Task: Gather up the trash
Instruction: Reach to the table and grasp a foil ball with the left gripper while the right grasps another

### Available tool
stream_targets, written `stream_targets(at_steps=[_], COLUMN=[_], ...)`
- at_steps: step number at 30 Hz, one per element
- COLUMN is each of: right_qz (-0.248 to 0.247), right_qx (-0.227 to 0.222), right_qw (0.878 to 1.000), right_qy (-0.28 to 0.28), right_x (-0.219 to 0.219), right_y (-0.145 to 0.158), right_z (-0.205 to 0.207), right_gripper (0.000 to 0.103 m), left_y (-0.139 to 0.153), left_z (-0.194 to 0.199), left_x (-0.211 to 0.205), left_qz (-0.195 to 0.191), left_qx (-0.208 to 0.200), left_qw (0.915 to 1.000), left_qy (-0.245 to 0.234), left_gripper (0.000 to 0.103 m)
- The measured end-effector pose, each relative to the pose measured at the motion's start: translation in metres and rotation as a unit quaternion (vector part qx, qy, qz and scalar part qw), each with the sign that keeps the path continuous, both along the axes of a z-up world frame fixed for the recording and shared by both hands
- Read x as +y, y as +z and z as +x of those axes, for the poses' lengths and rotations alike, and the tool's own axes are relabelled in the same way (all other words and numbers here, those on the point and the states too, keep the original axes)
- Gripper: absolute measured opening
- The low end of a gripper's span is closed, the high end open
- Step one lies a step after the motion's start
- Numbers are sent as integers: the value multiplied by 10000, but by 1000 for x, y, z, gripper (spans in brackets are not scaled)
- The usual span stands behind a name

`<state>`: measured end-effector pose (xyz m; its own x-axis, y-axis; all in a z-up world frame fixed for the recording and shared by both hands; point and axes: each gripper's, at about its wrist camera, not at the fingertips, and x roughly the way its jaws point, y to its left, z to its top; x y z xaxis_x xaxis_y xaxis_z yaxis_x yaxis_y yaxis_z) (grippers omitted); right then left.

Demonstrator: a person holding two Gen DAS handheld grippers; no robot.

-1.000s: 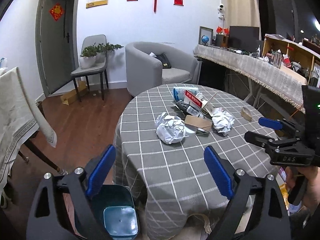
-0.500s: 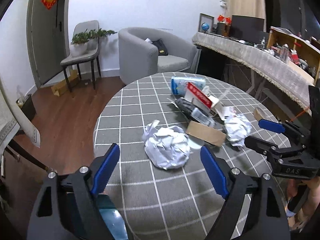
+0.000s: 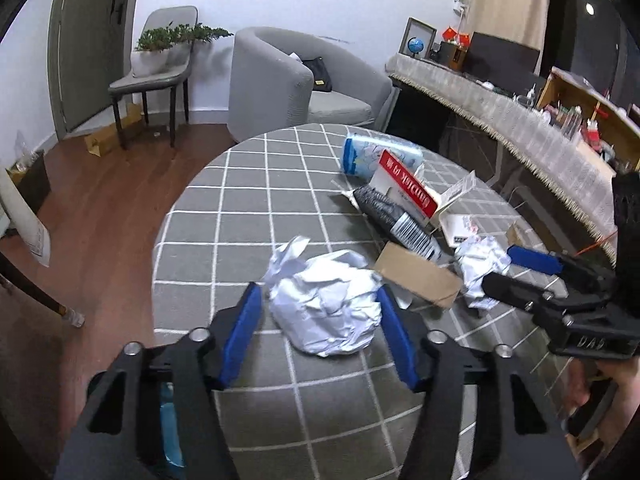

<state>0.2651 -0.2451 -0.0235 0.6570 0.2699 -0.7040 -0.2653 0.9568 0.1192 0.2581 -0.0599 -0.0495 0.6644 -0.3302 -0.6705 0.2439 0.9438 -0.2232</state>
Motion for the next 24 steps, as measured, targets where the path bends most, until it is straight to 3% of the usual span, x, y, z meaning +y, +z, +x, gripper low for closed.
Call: stream_targets(at_steps=[3, 15, 24], right_qz=[30, 41, -145], right_qx=[83, 117, 201], right_qw=[10000, 9997, 9988], right_qy=[-28, -207, -431], right_x=[-1, 0, 9], right_y=[-3, -8, -11], right_z=[4, 9, 11], right_gripper=[68, 69, 75], left_y=[-1, 10, 10], left_z=[4, -15, -20], left_x=[-1, 6, 40], left_qz=[-173, -267, -167], left_qx=[49, -252, -293], left_qw=[9998, 9992, 9994], left_qy=[-58, -133, 46], left_gripper=[53, 51, 52])
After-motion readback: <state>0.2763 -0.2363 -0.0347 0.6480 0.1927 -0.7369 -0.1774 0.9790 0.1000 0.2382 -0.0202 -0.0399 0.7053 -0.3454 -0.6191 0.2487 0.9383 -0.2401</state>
